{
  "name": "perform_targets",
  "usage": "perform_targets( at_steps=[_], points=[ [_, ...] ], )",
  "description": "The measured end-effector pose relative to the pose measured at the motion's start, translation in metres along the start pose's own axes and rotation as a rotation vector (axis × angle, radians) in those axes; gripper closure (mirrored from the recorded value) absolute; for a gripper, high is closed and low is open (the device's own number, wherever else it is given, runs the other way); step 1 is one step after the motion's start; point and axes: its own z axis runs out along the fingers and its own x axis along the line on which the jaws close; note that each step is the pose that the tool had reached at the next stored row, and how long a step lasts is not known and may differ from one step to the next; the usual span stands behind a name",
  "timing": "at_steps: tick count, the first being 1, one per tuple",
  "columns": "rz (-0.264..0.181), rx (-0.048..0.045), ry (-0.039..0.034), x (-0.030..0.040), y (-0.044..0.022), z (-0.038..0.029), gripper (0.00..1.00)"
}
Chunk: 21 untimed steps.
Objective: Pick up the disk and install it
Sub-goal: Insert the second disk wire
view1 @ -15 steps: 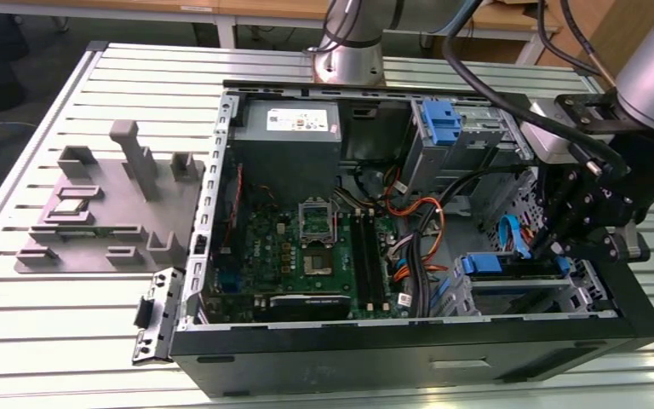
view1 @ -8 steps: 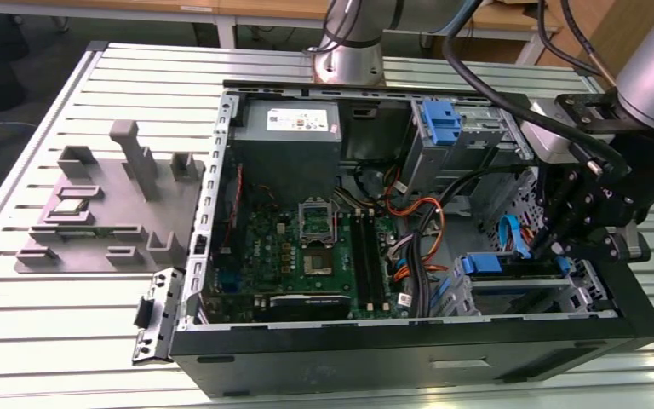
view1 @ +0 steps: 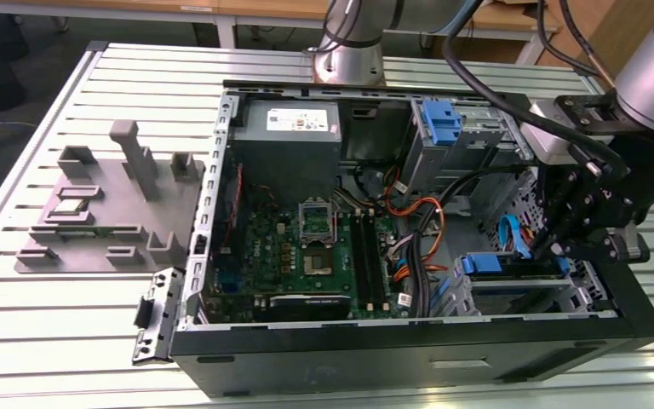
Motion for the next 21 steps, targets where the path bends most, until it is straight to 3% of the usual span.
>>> perform_targets(
  at_steps=[21],
  points=[
    [0.000,-0.0001,0.0011,-0.0002,0.0002,0.0058,0.84]
  ],
)
